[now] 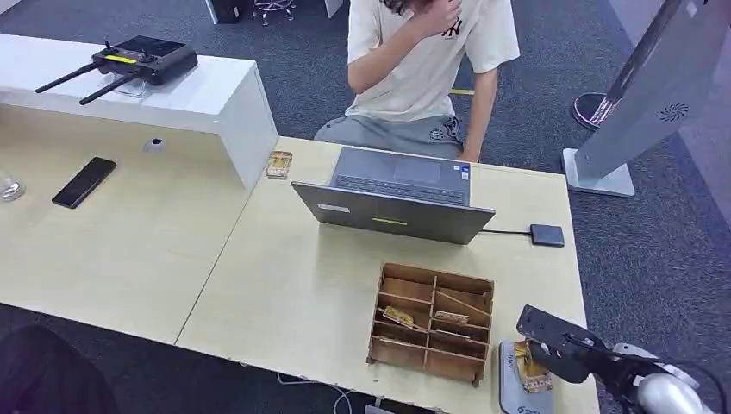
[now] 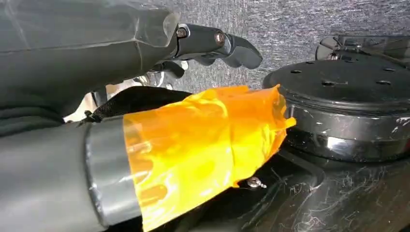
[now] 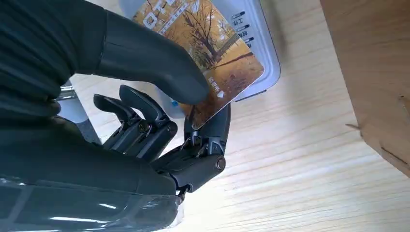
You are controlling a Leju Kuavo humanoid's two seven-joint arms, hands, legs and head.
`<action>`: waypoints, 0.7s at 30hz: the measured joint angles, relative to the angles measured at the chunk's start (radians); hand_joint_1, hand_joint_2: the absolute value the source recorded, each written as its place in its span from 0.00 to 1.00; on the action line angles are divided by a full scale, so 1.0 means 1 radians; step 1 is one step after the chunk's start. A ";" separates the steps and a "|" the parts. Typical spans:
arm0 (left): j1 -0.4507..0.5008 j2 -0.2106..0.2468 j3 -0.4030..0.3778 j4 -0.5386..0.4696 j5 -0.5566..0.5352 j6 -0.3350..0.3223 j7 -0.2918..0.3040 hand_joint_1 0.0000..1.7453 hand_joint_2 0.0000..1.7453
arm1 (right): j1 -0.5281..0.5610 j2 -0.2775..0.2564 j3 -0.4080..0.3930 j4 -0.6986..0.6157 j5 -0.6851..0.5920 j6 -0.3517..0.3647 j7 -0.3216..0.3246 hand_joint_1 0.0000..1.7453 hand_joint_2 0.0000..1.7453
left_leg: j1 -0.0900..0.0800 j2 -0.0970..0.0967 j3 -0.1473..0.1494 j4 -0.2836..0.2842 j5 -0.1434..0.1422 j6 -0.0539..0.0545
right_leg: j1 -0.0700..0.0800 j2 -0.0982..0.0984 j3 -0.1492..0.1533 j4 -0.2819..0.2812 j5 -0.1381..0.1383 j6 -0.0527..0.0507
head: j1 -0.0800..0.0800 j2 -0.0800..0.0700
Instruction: Pass the card to the sensor for recognition and then transmit it.
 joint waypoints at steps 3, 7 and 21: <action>0.012 -0.006 0.017 0.000 -0.048 0.000 0.031 0.00 0.00 | 0.001 0.000 -0.012 -0.004 0.003 -0.003 0.003 1.00 1.00 | 0.000 0.000 0.000 0.000 0.000 0.000 | 0.000 0.000 0.000 0.000 0.000 0.000 | 0.000 0.000; 0.031 -0.015 0.046 -0.003 -0.123 0.000 0.072 0.00 0.00 | -0.002 0.000 -0.027 -0.008 0.010 -0.007 0.010 1.00 1.00 | 0.000 0.000 -0.001 0.000 0.000 0.000 | 0.000 0.000 0.000 0.000 0.000 0.000 | 0.000 0.000; 0.071 -0.016 0.096 -0.042 -0.246 0.000 0.123 0.00 0.00 | -0.096 0.000 -0.073 -0.025 -0.003 -0.019 -0.044 1.00 1.00 | 0.000 -0.001 -0.002 0.000 0.000 0.000 | 0.000 0.000 -0.001 0.000 0.000 0.000 | 0.000 0.000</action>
